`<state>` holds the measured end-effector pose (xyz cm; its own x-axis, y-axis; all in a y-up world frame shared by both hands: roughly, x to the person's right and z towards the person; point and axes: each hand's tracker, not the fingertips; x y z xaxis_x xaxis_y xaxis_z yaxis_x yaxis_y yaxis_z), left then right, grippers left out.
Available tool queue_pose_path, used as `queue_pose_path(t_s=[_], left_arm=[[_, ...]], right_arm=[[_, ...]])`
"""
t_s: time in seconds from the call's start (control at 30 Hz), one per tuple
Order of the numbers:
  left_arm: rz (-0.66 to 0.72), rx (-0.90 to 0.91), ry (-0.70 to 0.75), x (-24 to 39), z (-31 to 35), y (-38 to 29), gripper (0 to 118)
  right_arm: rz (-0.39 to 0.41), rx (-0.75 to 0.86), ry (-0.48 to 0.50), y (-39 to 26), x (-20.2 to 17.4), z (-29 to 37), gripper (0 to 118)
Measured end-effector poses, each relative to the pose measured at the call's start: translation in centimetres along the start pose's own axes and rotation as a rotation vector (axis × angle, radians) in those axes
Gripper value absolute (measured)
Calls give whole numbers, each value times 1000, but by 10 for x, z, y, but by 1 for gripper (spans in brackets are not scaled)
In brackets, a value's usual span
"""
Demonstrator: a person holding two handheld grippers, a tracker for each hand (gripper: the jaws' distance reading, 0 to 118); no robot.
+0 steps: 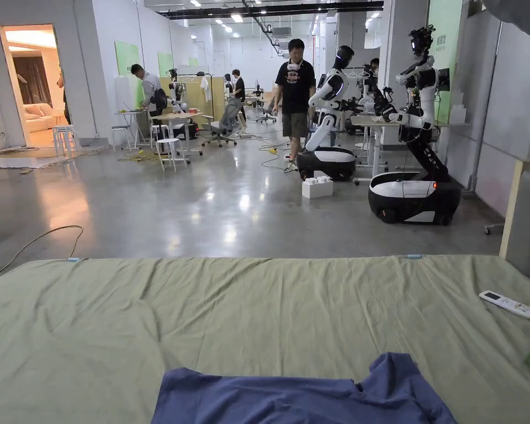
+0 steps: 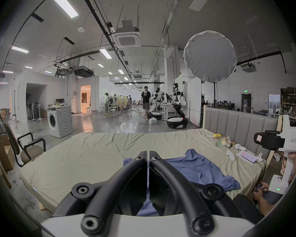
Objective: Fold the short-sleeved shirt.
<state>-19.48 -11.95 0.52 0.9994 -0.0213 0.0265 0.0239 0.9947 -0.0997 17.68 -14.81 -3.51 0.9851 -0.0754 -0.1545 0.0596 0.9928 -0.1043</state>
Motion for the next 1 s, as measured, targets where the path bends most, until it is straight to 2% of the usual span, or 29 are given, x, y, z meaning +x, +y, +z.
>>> queue_pose_path(t_s=[0.23, 0.27, 0.37, 0.4, 0.43, 0.5, 0.53, 0.67, 0.8, 0.9, 1.0], left_arm=[[51, -64, 4, -33, -34, -22, 2], [67, -129, 15, -43, -46, -30, 2], [18, -295, 3, -67, -81, -63, 4], [12, -343, -27, -76, -90, -78, 13], [27, -376, -36, -85, -99, -95, 30], [73, -467, -40, -103, -118, -129, 54], [95, -495, -57, -111, -125, -142, 59], [148, -661, -83, -127, -147, -193, 63], [112, -763, -52, -132, -160, -221, 64], [228, -766, -40, -139, -164, -225, 60], [180, -774, -60, -132, -164, -223, 26]], right_arm=[[-22, -49, -10, -9, 5, -11, 0], [-49, -82, -10, -15, 8, -13, 0], [-61, -107, -15, -23, 11, -18, 0], [-65, -120, -19, -24, 10, -20, 0], [-66, -133, -24, -27, 10, -22, 0], [-61, -165, -29, -33, 11, -26, 0], [-59, -181, -29, -34, 10, -27, 0], [-88, -243, -32, -43, 12, -36, 0], [-82, -260, -47, -49, 16, -37, 0], [-79, -266, -59, -65, 32, -31, 0], [-80, -278, -70, -57, 24, -36, 0]])
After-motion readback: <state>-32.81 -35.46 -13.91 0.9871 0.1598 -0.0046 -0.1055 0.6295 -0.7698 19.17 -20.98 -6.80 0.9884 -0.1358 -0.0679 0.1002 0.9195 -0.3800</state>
